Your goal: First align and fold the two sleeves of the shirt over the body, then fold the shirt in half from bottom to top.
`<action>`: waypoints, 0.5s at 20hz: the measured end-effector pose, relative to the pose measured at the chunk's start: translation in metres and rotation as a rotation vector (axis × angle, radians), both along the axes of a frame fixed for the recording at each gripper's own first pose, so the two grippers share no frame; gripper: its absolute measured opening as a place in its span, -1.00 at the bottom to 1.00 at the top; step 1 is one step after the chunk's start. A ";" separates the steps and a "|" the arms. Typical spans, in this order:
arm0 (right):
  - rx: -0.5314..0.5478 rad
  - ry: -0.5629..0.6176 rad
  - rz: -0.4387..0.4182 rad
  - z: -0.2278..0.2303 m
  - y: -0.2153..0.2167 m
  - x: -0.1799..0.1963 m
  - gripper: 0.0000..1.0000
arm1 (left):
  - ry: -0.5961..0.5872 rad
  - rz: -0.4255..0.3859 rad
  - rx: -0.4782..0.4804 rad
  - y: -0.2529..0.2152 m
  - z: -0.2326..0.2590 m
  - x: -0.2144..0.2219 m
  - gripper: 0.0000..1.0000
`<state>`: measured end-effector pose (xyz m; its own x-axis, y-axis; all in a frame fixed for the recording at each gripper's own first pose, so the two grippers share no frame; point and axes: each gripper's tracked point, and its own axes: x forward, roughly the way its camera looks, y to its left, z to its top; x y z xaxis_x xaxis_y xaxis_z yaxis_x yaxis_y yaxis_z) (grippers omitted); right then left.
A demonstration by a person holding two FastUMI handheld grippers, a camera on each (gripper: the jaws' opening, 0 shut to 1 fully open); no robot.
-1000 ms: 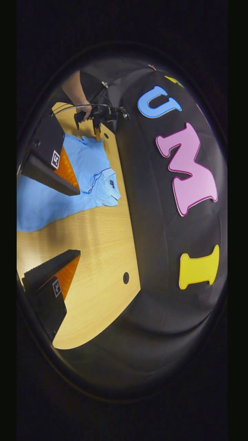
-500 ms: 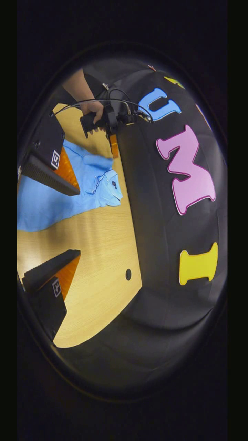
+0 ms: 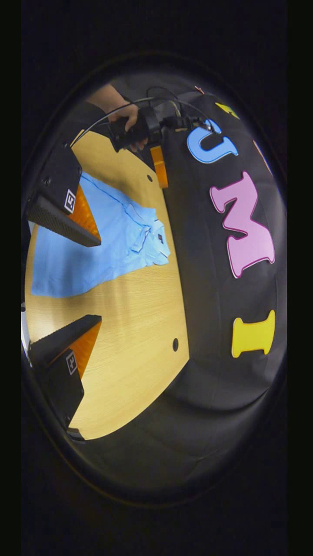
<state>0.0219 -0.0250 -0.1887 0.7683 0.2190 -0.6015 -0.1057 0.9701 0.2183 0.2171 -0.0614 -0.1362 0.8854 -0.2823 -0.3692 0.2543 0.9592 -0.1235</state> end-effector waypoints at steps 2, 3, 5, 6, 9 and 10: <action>-0.029 0.029 0.011 -0.014 0.004 -0.023 0.96 | 0.002 0.016 0.028 0.016 -0.001 -0.046 0.94; -0.036 0.044 0.015 -0.020 0.007 -0.035 0.96 | 0.009 0.023 0.037 0.023 -0.005 -0.070 0.94; -0.028 0.078 0.022 -0.034 0.015 -0.059 0.97 | 0.023 0.036 0.051 0.036 -0.014 -0.117 0.94; -0.038 0.090 0.025 -0.040 0.018 -0.069 0.97 | 0.035 0.045 0.053 0.042 -0.020 -0.139 0.94; -0.091 0.117 0.047 -0.059 0.020 -0.094 0.97 | 0.094 0.058 0.058 0.050 -0.058 -0.196 0.94; -0.100 0.127 0.052 -0.065 0.022 -0.103 0.96 | 0.129 0.059 0.064 0.052 -0.075 -0.213 0.94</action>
